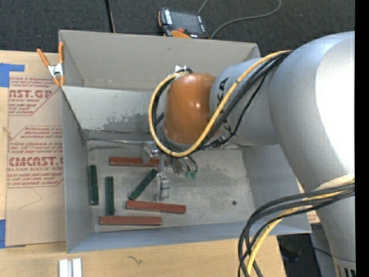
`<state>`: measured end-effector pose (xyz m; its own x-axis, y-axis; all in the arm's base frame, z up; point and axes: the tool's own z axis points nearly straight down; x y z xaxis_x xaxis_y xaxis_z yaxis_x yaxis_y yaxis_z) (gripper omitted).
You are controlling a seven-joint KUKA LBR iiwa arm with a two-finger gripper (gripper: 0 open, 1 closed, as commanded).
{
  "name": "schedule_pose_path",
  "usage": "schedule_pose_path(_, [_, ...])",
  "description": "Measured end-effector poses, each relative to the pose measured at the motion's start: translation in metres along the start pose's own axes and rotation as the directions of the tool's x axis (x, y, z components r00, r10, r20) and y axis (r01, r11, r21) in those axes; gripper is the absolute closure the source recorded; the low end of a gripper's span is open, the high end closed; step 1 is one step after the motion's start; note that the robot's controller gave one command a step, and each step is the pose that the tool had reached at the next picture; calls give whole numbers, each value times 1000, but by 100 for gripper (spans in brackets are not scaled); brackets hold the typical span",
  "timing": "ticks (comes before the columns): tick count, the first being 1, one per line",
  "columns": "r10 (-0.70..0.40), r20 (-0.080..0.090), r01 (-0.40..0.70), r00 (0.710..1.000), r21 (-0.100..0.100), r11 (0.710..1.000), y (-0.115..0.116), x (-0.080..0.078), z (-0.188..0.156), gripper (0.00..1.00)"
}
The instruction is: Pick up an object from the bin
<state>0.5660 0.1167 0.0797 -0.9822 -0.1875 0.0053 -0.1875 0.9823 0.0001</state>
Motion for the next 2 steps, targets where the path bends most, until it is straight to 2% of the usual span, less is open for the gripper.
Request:
schedule_pose_path(1, [-507, 13, 507, 862, 6, 862, 13, 6, 8, 0])
schedule_pose_path(2, [-506, 16, 506, 862, 4, 862, 14, 5, 7, 100])
